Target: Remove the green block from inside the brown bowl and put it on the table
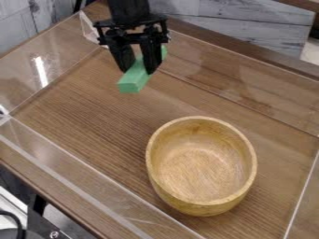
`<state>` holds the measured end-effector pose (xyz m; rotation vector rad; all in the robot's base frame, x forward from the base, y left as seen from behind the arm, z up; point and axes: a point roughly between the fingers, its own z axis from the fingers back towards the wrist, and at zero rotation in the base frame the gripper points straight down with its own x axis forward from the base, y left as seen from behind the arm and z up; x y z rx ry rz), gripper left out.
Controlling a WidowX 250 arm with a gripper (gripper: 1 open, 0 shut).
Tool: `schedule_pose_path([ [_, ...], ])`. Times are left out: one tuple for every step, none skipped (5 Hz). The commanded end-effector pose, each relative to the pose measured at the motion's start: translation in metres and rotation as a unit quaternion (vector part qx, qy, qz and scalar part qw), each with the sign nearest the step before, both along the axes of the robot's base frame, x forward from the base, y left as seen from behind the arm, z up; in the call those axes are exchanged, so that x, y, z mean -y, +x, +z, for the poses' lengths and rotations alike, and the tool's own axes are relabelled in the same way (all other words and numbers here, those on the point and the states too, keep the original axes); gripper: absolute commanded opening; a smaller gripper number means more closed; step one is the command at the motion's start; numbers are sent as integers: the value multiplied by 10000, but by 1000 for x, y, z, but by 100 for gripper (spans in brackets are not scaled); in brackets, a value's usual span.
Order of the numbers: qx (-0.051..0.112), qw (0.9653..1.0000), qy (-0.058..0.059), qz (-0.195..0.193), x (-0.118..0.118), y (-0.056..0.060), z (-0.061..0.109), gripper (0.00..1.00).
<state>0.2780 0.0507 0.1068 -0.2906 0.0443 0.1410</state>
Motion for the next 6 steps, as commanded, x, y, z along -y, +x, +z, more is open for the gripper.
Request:
schedule_pose_path([
  [285, 9994, 44, -189, 2, 7, 9, 0],
  [324, 9991, 31, -262, 3, 8, 7, 0],
  [455, 9984, 19, -349, 3, 15, 5, 0],
  [593, 9972, 16, -454, 5, 22, 4, 0],
  [680, 9962, 2, -536, 5, 26, 3, 0],
  [747, 9955, -16, -588, 3, 29, 1, 0],
])
